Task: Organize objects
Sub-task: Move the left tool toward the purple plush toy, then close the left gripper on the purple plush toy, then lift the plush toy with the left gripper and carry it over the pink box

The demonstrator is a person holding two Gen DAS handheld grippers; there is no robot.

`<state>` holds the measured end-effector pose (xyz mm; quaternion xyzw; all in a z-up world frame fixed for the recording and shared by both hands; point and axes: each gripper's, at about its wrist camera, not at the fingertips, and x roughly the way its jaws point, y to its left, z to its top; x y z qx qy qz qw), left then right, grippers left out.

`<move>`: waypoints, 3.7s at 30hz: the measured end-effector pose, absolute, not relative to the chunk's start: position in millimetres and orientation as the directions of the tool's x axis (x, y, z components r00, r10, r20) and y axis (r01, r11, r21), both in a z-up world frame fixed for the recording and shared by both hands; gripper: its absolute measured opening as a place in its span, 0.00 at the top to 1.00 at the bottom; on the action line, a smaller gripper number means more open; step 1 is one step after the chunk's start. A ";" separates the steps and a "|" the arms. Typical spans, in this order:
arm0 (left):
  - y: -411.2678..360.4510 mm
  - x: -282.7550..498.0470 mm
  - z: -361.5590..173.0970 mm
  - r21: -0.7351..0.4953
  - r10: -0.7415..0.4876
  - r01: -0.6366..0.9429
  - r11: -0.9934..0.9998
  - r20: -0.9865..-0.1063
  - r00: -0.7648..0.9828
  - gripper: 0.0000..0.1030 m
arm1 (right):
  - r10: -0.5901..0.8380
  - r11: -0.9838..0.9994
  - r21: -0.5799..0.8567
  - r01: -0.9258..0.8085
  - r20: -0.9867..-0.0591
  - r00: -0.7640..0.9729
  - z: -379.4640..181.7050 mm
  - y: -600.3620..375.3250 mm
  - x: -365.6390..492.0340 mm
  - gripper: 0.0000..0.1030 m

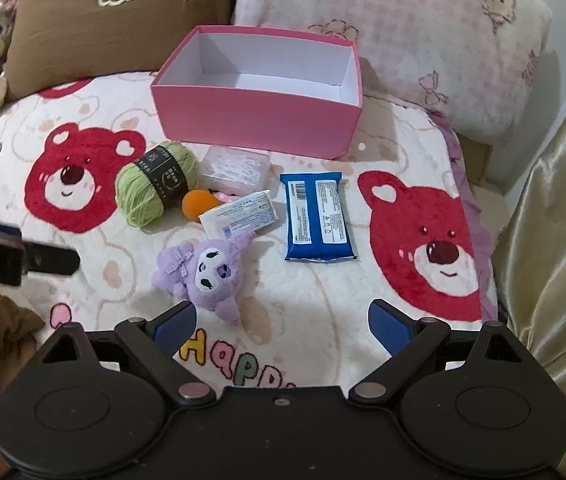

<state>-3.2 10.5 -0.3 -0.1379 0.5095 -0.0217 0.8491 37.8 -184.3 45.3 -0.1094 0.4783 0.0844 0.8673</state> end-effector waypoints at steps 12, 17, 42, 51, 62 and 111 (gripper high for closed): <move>-9.9 -7.1 29.0 -0.055 -0.075 0.052 0.997 -0.808 0.585 0.00 | 0.265 0.913 0.032 -0.406 -0.804 0.532 63.8 -178.0 29.0 0.08; -8.9 6.5 16.1 -0.018 -0.044 0.049 0.999 -0.803 0.594 0.00 | 0.353 0.859 0.004 -0.512 -0.728 0.588 46.3 -171.3 33.0 0.08; -11.0 45.2 -116.7 -0.475 -0.393 -0.021 0.880 -0.753 0.527 0.32 | 0.411 0.776 0.093 -0.624 -0.825 0.388 -82.6 -153.9 94.2 0.14; -12.6 46.2 -124.3 -0.476 -0.394 0.008 0.879 -0.719 0.573 0.49 | 0.419 0.814 0.145 -0.562 -0.817 0.396 -98.7 -168.9 103.2 0.40; 3.1 58.3 -142.0 -0.529 -0.396 -0.090 0.844 -0.728 0.559 0.71 | 0.529 0.800 0.320 -0.508 -0.776 0.344 -118.6 -195.3 122.8 0.49; -2.6 87.8 22.7 -0.457 -0.402 0.087 0.885 -0.658 0.636 0.70 | 0.351 0.876 0.036 -0.482 -0.732 0.584 57.9 -167.8 127.7 0.57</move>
